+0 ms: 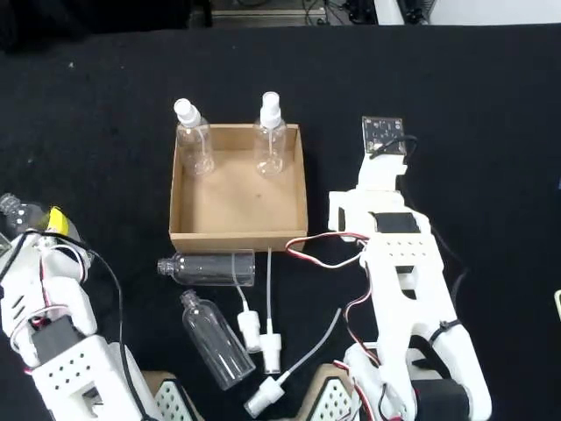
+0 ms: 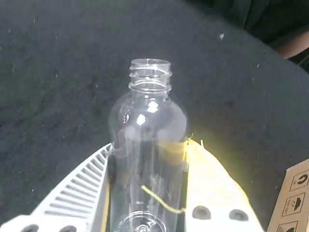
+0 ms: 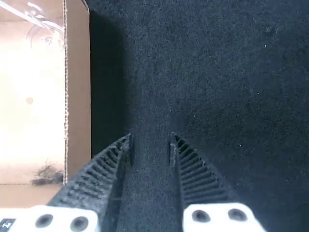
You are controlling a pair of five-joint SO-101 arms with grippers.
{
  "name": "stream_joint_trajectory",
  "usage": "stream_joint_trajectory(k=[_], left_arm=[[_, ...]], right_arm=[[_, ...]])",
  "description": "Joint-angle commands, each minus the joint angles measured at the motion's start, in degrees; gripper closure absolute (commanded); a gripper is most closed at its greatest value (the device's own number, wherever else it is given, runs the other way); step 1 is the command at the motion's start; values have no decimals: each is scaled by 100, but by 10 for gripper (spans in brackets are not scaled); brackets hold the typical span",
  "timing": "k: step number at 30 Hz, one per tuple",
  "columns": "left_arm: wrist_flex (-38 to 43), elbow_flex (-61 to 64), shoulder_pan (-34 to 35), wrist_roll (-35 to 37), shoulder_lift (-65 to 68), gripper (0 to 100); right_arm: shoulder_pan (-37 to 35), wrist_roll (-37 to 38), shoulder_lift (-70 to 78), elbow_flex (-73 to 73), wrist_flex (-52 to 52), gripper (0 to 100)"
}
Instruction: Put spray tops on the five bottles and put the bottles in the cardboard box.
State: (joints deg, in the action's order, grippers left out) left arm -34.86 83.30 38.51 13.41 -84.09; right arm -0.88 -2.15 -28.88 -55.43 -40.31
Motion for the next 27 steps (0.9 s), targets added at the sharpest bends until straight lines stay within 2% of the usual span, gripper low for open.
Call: stream_joint_trajectory(k=[1, 14, 18, 22, 27], left_arm=[[97, 40, -66, 35, -440, 970], [123, 549, -66, 79, -985, 970], [123, 681, -66, 79, -1204, 970], [114, 866, -66, 79, -1503, 970], [88, 1121, -66, 79, -1916, 970]], right_arm=[[97, 53, -347, 110, 176, 910], [97, 9, -418, 75, 176, 910], [79, 0, -1042, -338, 273, 910], [-264, 35, -1930, -1068, 703, 910], [-334, 35, -2484, -1235, 475, 910]])
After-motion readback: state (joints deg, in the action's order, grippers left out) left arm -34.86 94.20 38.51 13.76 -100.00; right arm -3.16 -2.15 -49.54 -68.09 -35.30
